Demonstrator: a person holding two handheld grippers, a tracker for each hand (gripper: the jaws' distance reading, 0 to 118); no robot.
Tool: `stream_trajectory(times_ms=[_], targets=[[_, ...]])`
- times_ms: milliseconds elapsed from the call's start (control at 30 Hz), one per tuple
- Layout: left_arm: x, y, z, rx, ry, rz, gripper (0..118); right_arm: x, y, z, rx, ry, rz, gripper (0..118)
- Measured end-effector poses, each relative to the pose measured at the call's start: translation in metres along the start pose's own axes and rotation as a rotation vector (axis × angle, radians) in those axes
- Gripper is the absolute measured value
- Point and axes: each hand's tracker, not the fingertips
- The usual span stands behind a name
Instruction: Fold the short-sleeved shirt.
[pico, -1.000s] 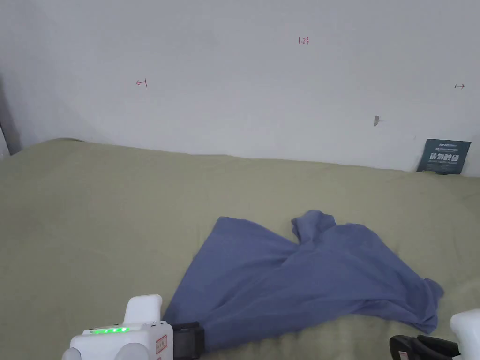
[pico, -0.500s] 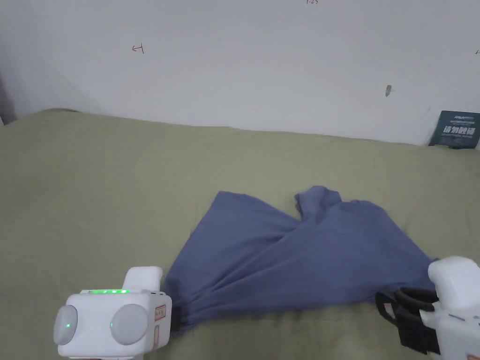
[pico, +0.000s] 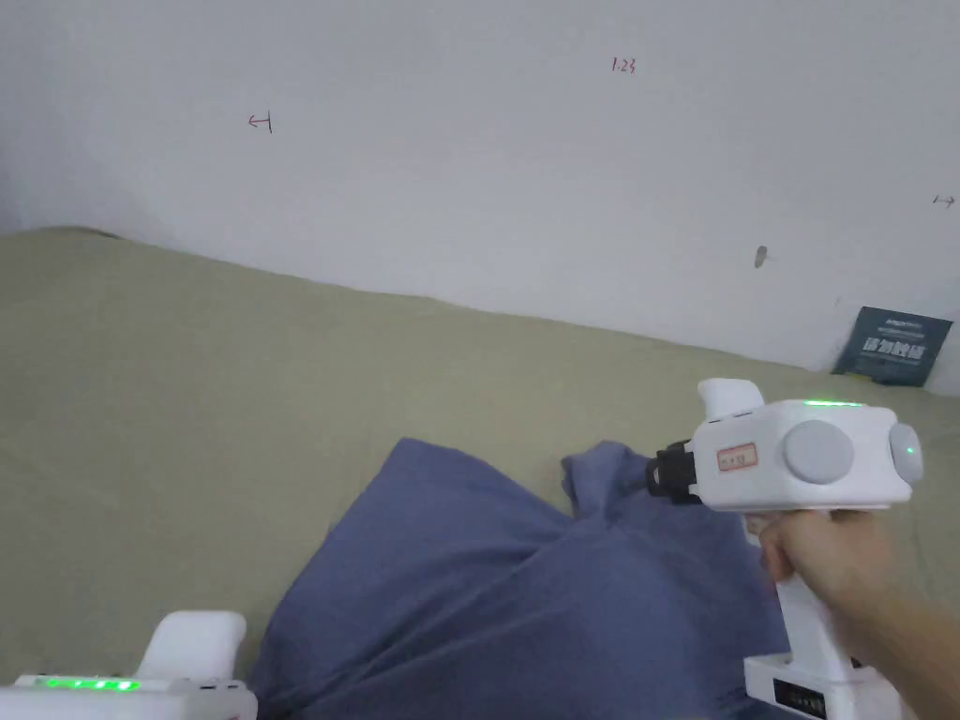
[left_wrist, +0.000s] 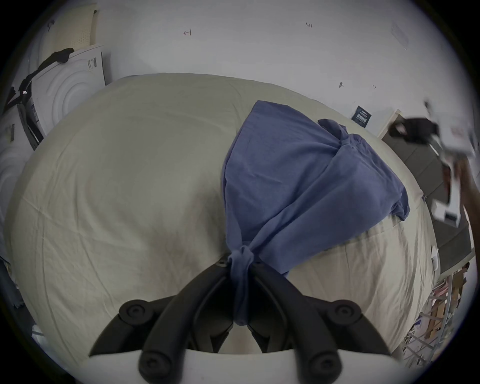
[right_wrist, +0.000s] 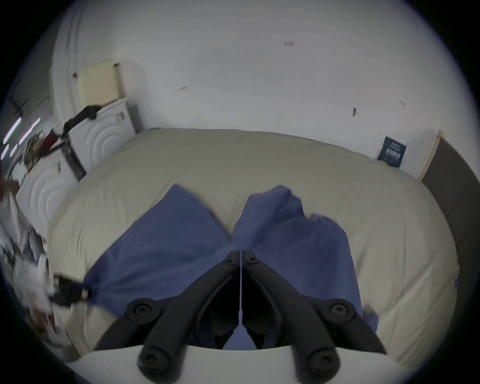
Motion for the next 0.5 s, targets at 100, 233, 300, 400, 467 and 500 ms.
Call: stream_trajectory(times_ms=[100,233,300,400,467,500], targets=[[-0.003,0.004,-0.004,-0.003,-0.002,-0.015,4,0.024,0.04,-0.056,-0.039,-0.089,-0.008,34],[-0.009,0.007,-0.012,-0.005,-0.008,-0.016,4,0.032,0.073,-0.113,-0.162,-0.081,0.086,88],[-0.008,0.008,-0.014,-0.004,-0.003,-0.026,4,0.033,0.083,-0.134,-0.198,-0.07,0.098,97],[-0.01,0.008,-0.019,-0.004,0.002,-0.06,4,0.039,0.088,-0.158,-0.248,-0.086,0.132,97],[-0.012,0.009,-0.022,-0.01,-0.006,-0.057,4,0.048,0.086,-0.172,-0.281,-0.168,0.164,97],[-0.012,0.01,-0.023,-0.012,-0.007,-0.057,4,0.053,0.083,-0.177,-0.295,-0.175,0.167,97]])
